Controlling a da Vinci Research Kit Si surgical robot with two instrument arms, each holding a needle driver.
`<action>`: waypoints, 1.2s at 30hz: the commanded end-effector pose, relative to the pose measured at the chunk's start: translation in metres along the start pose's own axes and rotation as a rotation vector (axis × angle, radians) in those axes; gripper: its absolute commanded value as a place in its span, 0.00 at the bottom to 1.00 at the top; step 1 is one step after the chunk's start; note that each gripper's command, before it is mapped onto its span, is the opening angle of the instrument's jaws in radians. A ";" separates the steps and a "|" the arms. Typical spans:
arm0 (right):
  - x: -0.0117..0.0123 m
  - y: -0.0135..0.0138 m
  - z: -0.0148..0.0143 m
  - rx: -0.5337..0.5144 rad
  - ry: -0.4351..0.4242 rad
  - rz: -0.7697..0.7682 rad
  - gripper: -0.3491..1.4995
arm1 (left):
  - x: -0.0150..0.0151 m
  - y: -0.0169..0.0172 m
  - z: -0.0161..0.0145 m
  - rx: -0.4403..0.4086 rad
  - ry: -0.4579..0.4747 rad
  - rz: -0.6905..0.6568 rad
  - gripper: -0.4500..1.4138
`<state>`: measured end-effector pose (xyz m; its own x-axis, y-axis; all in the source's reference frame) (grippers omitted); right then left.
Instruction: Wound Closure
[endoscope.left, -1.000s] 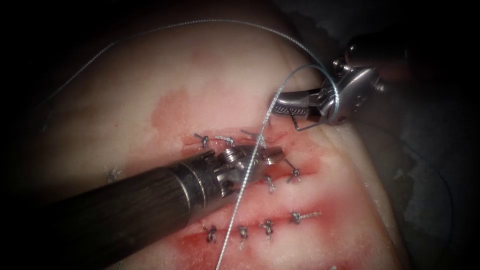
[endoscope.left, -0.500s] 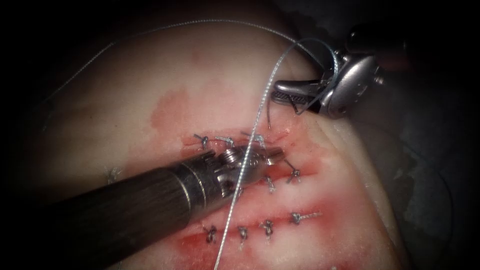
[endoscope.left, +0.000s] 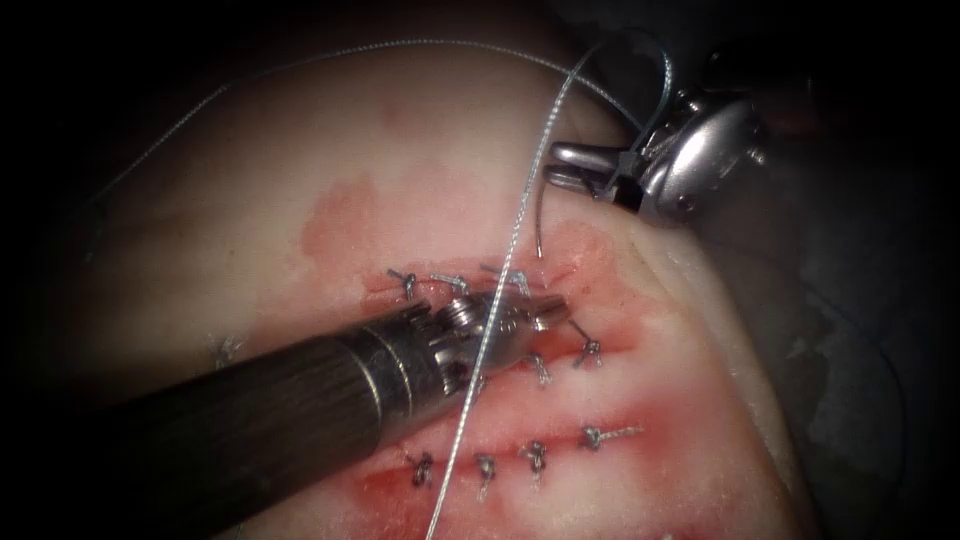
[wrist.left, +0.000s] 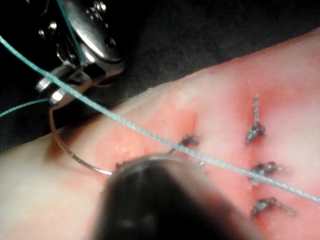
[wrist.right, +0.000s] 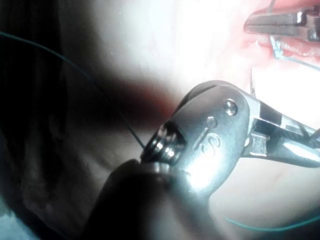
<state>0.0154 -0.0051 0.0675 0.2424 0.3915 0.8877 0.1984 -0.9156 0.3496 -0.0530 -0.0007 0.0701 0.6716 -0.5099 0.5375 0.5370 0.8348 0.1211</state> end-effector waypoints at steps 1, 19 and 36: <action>0.0007 -0.0006 0.0009 -0.003 -0.005 -0.014 0.00 | -0.0009 0.0006 0.0006 -0.003 -0.005 0.000 0.00; 0.0008 -0.0014 0.0014 -0.052 0.001 -0.106 0.00 | -0.0009 0.0006 0.0006 -0.003 -0.005 0.000 0.00; 0.0022 -0.0014 0.0016 -0.067 0.158 0.265 0.00 | -0.0011 0.0007 0.0005 -0.002 -0.004 -0.001 0.00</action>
<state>0.0167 -0.0027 0.0680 0.1193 0.1086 0.9869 0.0862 -0.9914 0.0986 -0.0530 -0.0005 0.0699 0.6715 -0.5101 0.5375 0.5363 0.8351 0.1225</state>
